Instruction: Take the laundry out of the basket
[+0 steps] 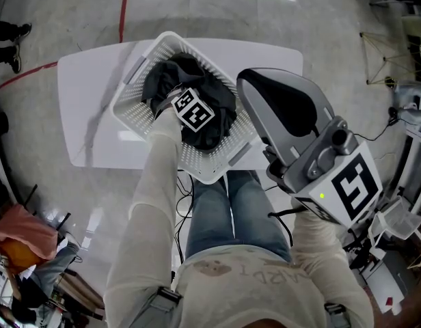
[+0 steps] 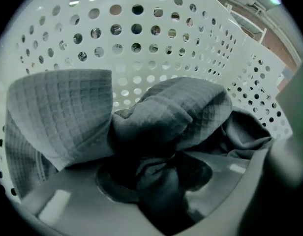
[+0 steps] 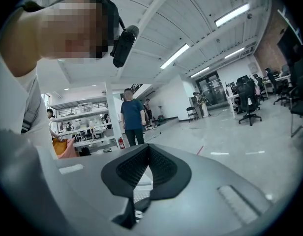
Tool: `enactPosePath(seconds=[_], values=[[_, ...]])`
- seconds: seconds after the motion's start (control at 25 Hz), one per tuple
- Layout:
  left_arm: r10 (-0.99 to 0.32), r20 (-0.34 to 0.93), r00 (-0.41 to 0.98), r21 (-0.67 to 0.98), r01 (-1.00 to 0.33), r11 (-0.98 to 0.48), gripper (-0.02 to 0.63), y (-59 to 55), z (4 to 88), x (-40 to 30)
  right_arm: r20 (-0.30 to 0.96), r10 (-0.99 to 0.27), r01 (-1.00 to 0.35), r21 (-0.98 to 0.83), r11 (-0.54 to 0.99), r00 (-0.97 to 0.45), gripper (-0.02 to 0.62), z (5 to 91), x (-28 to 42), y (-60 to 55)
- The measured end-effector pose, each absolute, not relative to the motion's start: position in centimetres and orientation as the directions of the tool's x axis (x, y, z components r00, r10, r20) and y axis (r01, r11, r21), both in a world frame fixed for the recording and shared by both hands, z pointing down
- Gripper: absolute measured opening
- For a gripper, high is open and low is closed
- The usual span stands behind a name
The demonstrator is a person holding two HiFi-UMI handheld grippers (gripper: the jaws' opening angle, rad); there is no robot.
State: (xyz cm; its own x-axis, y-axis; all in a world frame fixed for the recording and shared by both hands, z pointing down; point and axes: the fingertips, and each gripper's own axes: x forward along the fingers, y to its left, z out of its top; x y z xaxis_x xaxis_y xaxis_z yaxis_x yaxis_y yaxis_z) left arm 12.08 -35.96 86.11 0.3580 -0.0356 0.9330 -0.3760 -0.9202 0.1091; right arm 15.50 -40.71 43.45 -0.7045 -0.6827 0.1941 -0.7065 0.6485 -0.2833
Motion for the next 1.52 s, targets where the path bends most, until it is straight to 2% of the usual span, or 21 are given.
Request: enactPosePath(seconds=[0.32,0.56,0.92,1.28,1.52], values=[[-0.105,0.906,0.409,0.068,-0.387,-0.919,0.189,-36.0,86.4,12.0,0.182,-0.685,-0.703,-0.299,0.645,-0.706,0.028,43.6,15.6,-40.7],[-0.046,0.918,0.395,0.128,-0.402,-0.906,0.118,-36.2,85.3,12.1,0.161,-0.684,-0.696,-0.296,0.654,-0.711,0.028,42.7,15.4,-40.5],[-0.090,0.872,0.481,0.146,-0.430,-0.891,0.112,-35.2,77.5,12.6,0.141,-0.683,-0.693,-0.255,0.674,-0.716,0.028,38.9,16.2,-39.1],[-0.288,0.762,0.580,0.092,-0.537,-0.838,0.110,-35.1,64.3,11.2,0.102,-0.682,-0.686,-0.212,0.696,-0.724,0.028,33.2,16.8,-36.6],[-0.453,0.640,0.621,0.049,-0.621,-0.782,0.112,-35.2,54.3,9.9,0.100,-0.666,-0.672,-0.179,0.719,-0.739,0.028,30.2,16.6,-34.7]])
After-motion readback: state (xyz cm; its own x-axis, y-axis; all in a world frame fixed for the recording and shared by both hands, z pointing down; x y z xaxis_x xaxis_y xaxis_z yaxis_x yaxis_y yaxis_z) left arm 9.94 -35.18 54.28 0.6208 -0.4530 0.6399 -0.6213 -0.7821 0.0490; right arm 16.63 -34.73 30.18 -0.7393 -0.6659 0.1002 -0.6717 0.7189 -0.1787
